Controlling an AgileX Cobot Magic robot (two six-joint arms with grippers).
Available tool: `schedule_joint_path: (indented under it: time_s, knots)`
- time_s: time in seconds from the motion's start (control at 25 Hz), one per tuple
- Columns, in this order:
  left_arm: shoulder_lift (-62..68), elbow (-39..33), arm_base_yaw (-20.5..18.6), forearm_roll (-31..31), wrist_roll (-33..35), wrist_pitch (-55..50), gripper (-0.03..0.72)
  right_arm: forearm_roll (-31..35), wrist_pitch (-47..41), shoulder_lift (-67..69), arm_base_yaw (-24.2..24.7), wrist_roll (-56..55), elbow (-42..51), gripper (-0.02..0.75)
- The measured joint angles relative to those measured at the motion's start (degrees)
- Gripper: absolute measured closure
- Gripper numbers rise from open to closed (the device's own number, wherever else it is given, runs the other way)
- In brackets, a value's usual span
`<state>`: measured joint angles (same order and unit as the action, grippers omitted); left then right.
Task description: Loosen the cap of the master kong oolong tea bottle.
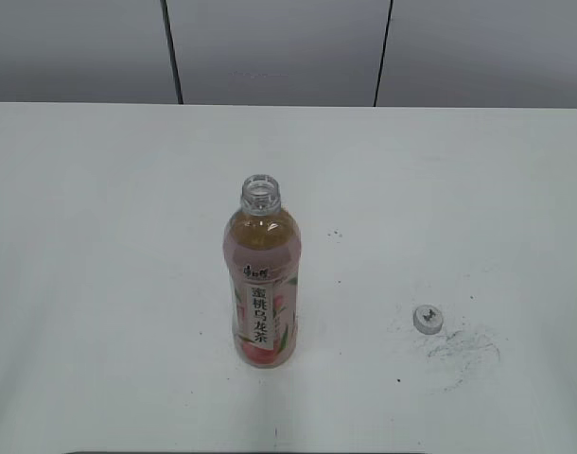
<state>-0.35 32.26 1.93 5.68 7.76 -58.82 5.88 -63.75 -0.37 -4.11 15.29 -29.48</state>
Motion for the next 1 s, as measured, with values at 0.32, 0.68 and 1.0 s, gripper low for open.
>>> schedule_joint_path:
  time_s: [0.32, 0.68, 1.0]
  knots:
    - [0.0, 0.0, -0.1, 0.0, 0.0, 0.0, 0.167, 0.0, 0.1, 0.0, 0.0, 0.0, 0.0, 0.199]
    - [0.0, 0.0, -0.2, 0.0, 0.0, 0.0, 0.167, 0.0, 0.1, 0.0, 0.0, 0.0, 0.0, 0.199]
    - [0.0, 0.0, -0.2, 0.0, 0.0, 0.0, 0.167, 0.0, 0.1, 0.0, 0.0, 0.0, 0.0, 0.199]
